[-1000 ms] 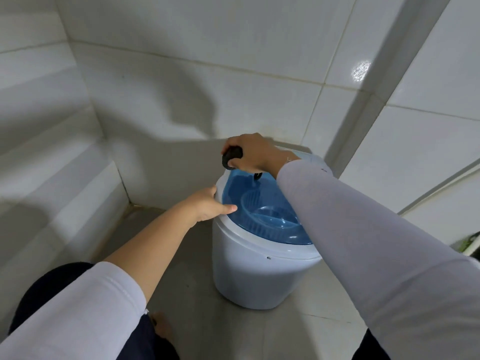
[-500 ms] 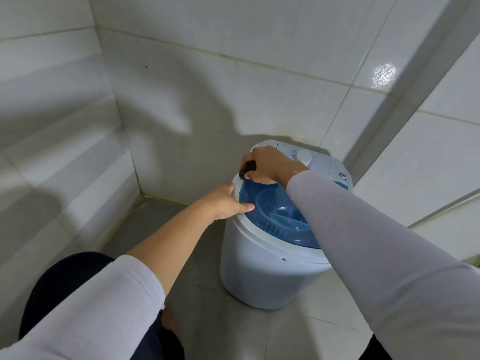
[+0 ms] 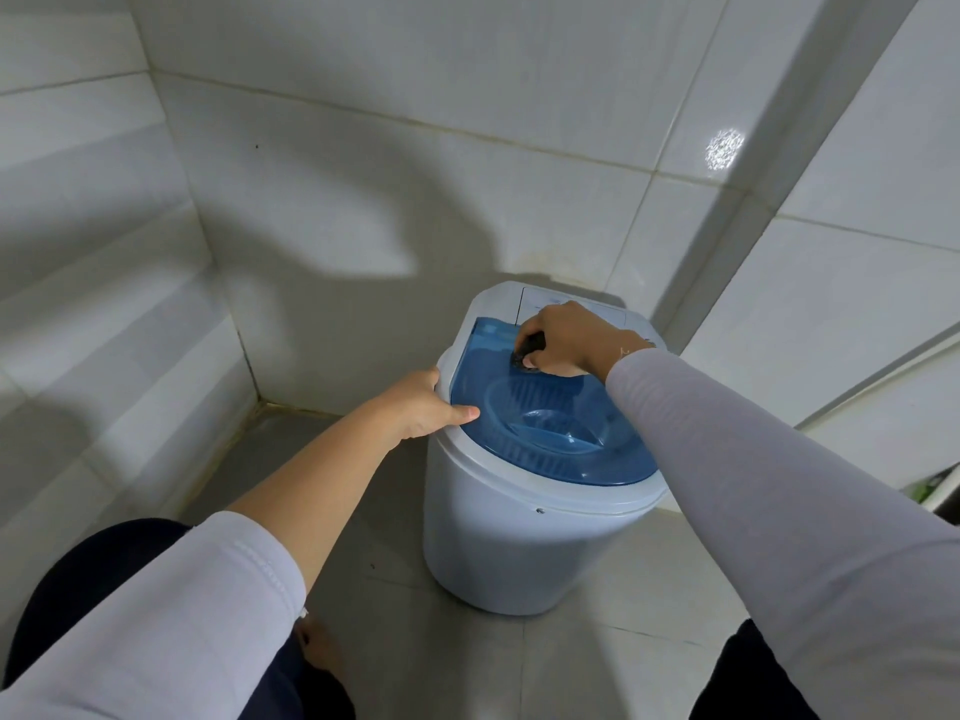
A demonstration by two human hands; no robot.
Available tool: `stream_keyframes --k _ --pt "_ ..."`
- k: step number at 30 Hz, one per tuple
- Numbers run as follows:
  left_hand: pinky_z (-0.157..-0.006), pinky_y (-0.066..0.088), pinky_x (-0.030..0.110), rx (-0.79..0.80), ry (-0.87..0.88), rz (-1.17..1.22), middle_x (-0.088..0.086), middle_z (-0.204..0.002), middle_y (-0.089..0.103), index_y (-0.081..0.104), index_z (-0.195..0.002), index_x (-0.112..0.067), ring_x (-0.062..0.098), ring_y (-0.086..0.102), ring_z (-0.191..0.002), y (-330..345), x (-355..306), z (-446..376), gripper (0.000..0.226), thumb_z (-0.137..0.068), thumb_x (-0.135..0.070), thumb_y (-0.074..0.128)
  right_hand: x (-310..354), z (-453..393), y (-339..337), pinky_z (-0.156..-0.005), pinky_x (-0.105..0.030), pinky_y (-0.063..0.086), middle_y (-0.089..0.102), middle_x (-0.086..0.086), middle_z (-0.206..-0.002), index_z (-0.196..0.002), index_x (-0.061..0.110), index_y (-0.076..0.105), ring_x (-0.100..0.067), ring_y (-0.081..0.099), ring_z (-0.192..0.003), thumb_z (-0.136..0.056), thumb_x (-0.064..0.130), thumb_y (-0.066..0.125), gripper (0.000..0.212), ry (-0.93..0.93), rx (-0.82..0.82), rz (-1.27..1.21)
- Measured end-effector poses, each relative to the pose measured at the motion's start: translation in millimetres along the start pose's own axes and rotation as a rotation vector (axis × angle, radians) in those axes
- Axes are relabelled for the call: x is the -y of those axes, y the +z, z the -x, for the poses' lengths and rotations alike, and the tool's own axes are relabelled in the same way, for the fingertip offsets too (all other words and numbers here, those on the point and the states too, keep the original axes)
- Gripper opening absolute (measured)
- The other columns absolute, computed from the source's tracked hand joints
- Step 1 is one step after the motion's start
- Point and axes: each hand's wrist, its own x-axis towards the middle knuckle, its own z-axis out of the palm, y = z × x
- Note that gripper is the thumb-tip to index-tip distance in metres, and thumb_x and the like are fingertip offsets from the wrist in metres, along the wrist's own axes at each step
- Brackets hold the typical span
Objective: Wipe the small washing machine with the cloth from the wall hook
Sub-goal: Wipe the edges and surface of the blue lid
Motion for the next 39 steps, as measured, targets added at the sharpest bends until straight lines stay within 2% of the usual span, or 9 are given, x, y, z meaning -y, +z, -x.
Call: stream_keyframes --k 2,7,10,12,15,22,28,35,39 --pt "-0.109 0.038 0.039 0.002 0.001 -0.003 0.0 -0.143 0.048 0.034 -0.145 -0.016 0.022 0.049 -0.127 0 -1 0 0.082 -0.077 -0.038 0.074 -8 6 -1 -0.086 -0.03 0.047 0.064 -0.004 -0.116 -0.104 0.024 0.067 -0.023 0.055 -0.106 -0.085 0.022 0.057 0.022 0.024 -0.005 -0.008" --pt "-0.107 0.041 0.039 0.0 0.006 -0.005 0.0 -0.137 0.053 0.043 -0.139 -0.016 0.021 0.053 -0.122 0 -3 2 0.069 -0.08 -0.035 0.072 -27 22 -4 -0.077 -0.023 0.035 0.062 -0.001 -0.117 -0.111 0.024 0.065 -0.022 0.054 -0.109 -0.088 0.024 0.054 0.025 0.05 -0.021 0.039" --pt "-0.107 0.041 0.04 -0.001 0.002 -0.017 0.001 -0.137 0.054 0.044 -0.138 -0.017 0.022 0.053 -0.122 0 -3 3 0.067 -0.08 -0.037 0.071 -43 28 -1 -0.086 -0.029 0.046 0.065 0.0 -0.116 -0.105 0.031 0.065 -0.022 0.057 -0.104 -0.085 0.029 0.055 0.023 0.086 -0.027 0.055" --pt "-0.107 0.041 0.04 -0.01 0.0 -0.03 0.001 -0.137 0.054 0.045 -0.138 -0.017 0.022 0.053 -0.122 0 -5 4 0.067 -0.08 -0.037 0.071 -52 35 0 -0.091 -0.029 0.046 0.066 -0.001 -0.115 -0.104 0.03 0.066 -0.022 0.057 -0.101 -0.084 0.028 0.056 0.022 0.108 -0.033 0.032" --pt "-0.107 0.041 0.04 -0.016 -0.004 -0.043 0.001 -0.137 0.053 0.044 -0.138 -0.017 0.022 0.052 -0.122 0 -7 5 0.067 -0.081 -0.037 0.071 -66 45 1 -0.083 -0.024 0.04 0.065 -0.006 -0.115 -0.106 0.022 0.067 -0.02 0.051 -0.094 -0.085 0.02 0.057 0.023 0.134 -0.025 -0.06" --pt "-0.107 0.041 0.041 -0.032 -0.017 -0.08 0.002 -0.141 0.05 0.042 -0.141 -0.017 0.023 0.05 -0.126 1 -9 9 0.069 -0.081 -0.039 0.069 -90 62 10 -0.083 -0.023 0.039 0.064 -0.006 -0.114 -0.104 0.02 0.067 -0.016 0.048 -0.09 -0.085 0.016 0.059 0.022 0.165 -0.053 -0.133" --pt "-0.108 0.04 0.039 -0.035 -0.019 -0.086 0.002 -0.142 0.049 0.042 -0.141 -0.016 0.024 0.049 -0.126 1 -12 12 0.067 -0.083 -0.037 0.068 -101 76 14 -0.086 -0.025 0.039 0.063 -0.009 -0.116 -0.106 0.017 0.066 -0.026 0.054 -0.104 -0.085 0.016 0.06 0.021 0.188 -0.105 -0.157" --pt "-0.109 0.038 0.041 -0.028 -0.038 -0.08 0.002 -0.141 0.05 0.043 -0.141 -0.016 0.024 0.049 -0.127 -1 -14 12 0.069 -0.081 -0.036 0.071 -125 99 22 -0.082 -0.025 0.04 0.066 -0.009 -0.111 -0.104 0.02 0.066 -0.021 0.051 -0.091 -0.085 0.016 0.058 0.021 0.273 -0.12 -0.207" --pt "-0.109 0.038 0.041 -0.025 -0.045 -0.062 0.002 -0.143 0.049 0.04 -0.142 -0.016 0.024 0.048 -0.128 -1 -15 14 0.071 -0.081 -0.035 0.071 -130 107 15 -0.076 -0.027 0.045 0.066 -0.009 -0.1 -0.096 0.02 0.064 -0.027 0.061 -0.09 -0.086 0.012 0.055 0.016 0.326 -0.076 -0.231"
